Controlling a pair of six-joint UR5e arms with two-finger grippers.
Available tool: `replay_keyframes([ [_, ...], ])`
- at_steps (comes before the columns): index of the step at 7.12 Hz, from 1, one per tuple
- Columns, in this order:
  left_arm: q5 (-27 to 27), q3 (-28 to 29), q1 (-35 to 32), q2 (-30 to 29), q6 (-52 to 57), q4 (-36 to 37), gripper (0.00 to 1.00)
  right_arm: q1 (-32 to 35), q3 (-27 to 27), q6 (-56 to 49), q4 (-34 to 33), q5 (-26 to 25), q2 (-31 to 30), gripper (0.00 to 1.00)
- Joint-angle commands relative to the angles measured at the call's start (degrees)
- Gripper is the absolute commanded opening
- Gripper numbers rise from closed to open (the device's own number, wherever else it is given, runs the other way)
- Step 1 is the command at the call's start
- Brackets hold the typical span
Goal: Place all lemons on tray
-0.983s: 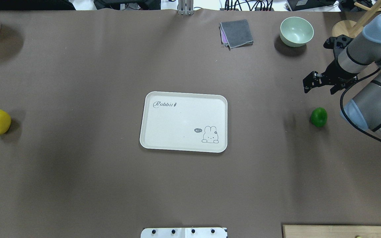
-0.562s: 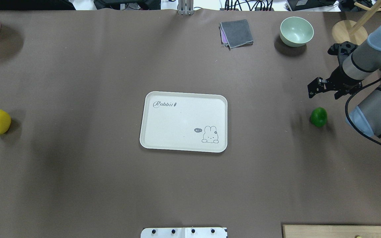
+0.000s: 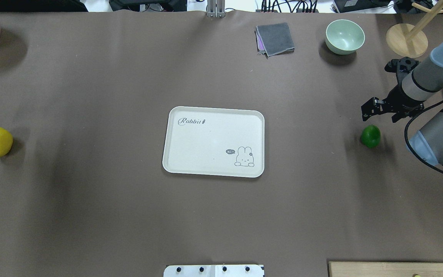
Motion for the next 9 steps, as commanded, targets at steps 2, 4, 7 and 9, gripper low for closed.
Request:
replay_keyframes([
  [2,1.71,-1.99,5.11,3.87,-5.01,-7.22,0.96,-2.47,-0.43,0.14,-0.04,0.36,0.71,0.98],
  [4,4.01,-1.55,7.5,4.4,-4.41,-9.76,0.95,-2.39,-0.08,-0.13,0.05,0.45,0.18,0.8],
  [7,3.92,0.37,7.67,4.58,-0.11,-10.38,0.93,-2.73,-0.16,-0.3,0.05,0.89,-1.05,0.61],
  [9,3.92,1.7,7.67,3.97,-0.01,-10.73,0.82,-3.35,-0.16,-0.04,1.1,0.97,-1.23,0.54],
])
